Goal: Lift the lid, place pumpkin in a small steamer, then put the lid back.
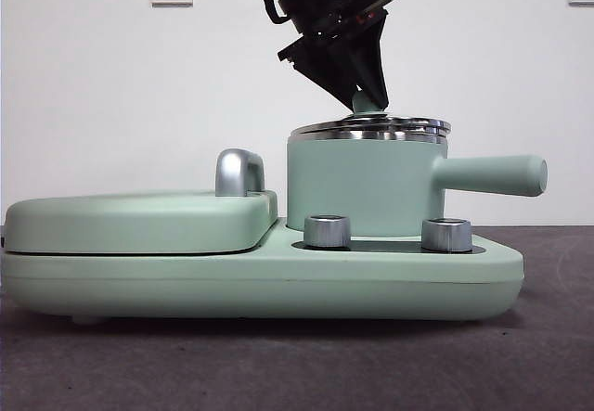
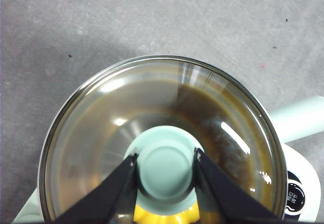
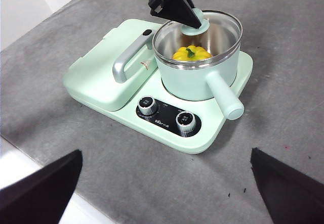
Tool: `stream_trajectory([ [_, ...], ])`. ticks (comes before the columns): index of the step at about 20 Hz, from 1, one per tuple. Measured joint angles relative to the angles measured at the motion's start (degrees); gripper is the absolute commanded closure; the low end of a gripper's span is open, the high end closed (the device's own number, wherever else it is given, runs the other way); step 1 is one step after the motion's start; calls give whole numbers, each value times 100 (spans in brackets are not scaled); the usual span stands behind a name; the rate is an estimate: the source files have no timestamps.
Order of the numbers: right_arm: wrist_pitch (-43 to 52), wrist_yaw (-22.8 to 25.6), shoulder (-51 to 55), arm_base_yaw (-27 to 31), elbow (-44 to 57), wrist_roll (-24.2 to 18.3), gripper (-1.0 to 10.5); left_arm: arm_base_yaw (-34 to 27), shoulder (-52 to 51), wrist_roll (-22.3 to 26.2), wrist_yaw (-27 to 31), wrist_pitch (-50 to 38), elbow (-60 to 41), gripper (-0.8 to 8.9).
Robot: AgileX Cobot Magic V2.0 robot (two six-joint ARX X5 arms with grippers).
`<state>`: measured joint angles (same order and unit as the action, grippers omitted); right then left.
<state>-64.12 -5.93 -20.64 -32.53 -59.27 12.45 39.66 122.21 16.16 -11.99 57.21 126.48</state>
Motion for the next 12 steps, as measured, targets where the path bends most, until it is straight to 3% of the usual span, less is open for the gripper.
stream_trajectory([
  [12, 0, 2, 0, 0, 2, 0, 396, 0, 15, 249, 114, 9, 0, 795],
])
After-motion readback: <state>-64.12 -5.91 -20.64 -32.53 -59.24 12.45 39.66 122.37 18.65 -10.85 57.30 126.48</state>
